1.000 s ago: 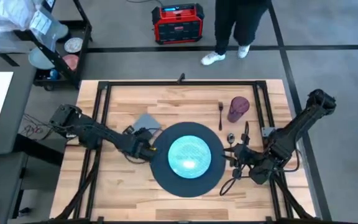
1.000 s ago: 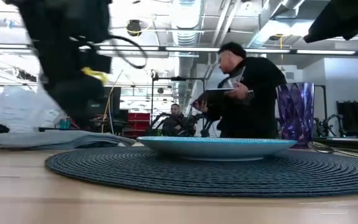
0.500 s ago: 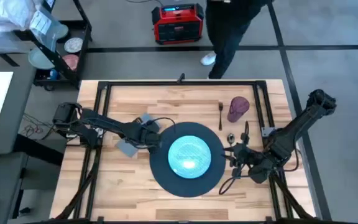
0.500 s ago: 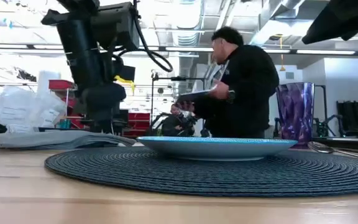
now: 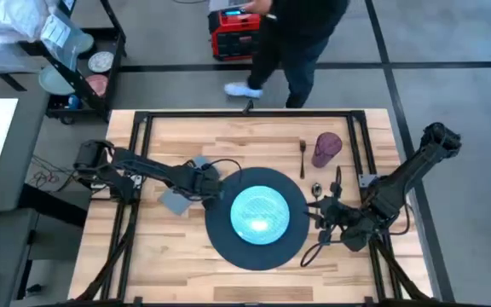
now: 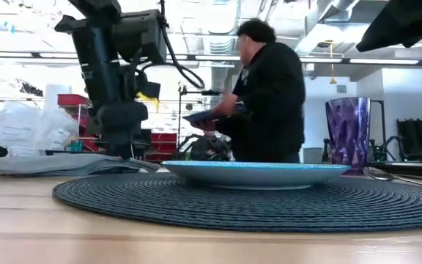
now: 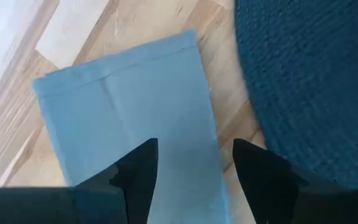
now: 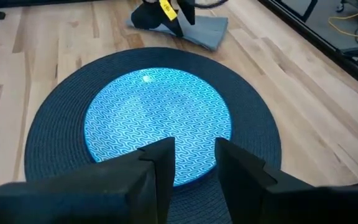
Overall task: Set table place
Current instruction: Move the gray table napkin on the left side of the blue plate
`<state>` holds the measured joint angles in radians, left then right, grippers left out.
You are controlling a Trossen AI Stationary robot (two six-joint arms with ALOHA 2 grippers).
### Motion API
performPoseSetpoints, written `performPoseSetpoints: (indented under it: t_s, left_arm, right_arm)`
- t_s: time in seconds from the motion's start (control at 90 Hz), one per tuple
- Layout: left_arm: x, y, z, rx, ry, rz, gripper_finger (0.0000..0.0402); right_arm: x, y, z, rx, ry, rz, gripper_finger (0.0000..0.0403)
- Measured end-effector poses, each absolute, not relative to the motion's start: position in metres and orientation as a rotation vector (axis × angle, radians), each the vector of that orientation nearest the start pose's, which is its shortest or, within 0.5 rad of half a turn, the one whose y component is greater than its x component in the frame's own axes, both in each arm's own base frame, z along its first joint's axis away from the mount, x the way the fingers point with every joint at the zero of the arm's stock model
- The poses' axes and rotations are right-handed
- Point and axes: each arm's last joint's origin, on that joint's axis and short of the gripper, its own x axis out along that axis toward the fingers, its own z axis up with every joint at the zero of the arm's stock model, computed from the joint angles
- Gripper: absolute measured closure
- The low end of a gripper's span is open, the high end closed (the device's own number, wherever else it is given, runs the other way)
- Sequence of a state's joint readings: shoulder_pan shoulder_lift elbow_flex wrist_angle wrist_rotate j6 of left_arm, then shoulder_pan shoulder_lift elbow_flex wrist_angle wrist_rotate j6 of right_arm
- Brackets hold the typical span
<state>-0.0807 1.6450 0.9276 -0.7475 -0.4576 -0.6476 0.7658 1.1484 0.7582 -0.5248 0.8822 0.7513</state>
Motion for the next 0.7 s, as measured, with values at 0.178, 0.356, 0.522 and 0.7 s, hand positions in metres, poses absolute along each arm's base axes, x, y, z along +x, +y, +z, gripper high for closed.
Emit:
performPoseSetpoints:
  t_s: [0.178,0.356,0.522,0.7]
  left_arm:
    - [0.277,-0.009,0.139,-0.092,1.315,0.751,0.0208]
    - [0.274,-0.002,0.129,-0.106,1.355,0.863,0.0227]
    - [0.269,0.005,0.130,-0.114,1.360,0.934,0.0374]
    - [0.270,0.005,0.133,-0.073,1.304,1.002,0.0398]
  right_arm:
    - [0.170,0.132,0.238,0.055,0.528,-0.323,0.0302]
    - [0.170,0.132,0.238,0.056,0.527,-0.323,0.0302]
    - [0.170,0.132,0.239,0.056,0.522,-0.328,0.0302]
    - [0.170,0.132,0.239,0.058,0.521,-0.327,0.0309]
